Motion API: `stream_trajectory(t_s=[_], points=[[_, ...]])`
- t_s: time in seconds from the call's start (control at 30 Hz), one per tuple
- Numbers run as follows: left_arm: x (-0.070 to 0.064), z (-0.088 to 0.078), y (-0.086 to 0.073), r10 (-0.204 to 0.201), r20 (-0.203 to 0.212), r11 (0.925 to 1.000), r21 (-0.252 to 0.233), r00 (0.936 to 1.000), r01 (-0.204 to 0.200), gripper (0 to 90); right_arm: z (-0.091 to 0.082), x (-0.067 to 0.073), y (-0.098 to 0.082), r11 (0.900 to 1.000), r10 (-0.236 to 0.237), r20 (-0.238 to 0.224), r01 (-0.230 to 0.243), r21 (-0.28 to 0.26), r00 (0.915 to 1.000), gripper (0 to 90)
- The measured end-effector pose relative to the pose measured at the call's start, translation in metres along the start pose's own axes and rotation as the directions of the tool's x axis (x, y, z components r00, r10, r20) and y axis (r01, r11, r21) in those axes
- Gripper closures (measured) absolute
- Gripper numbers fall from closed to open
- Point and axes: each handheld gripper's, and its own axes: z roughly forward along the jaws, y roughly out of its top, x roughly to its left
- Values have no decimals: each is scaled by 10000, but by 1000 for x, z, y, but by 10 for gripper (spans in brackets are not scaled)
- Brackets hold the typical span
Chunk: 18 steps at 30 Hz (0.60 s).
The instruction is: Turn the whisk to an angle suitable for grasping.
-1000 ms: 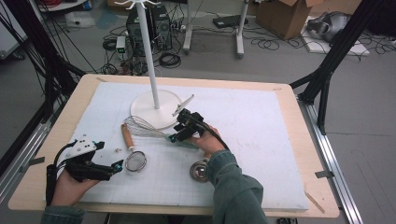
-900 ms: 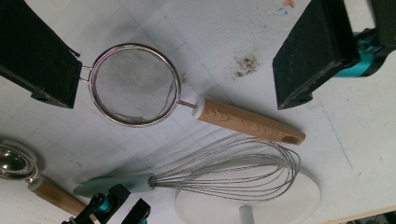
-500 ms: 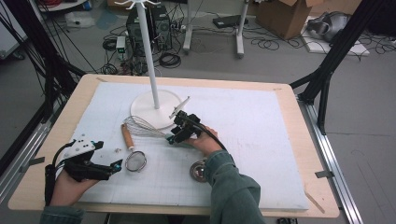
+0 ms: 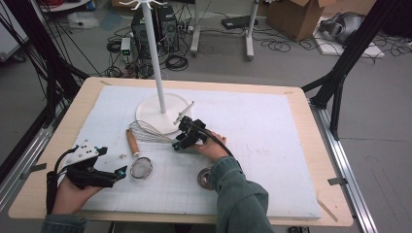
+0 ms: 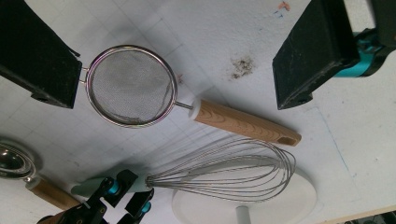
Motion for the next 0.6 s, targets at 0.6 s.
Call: stream_trajectory(t_s=[0.6], points=[[2, -1, 0, -20, -4, 10000, -28, 10000, 20, 18, 6, 3, 2, 9992, -218, 157, 212, 347, 9996, 628]])
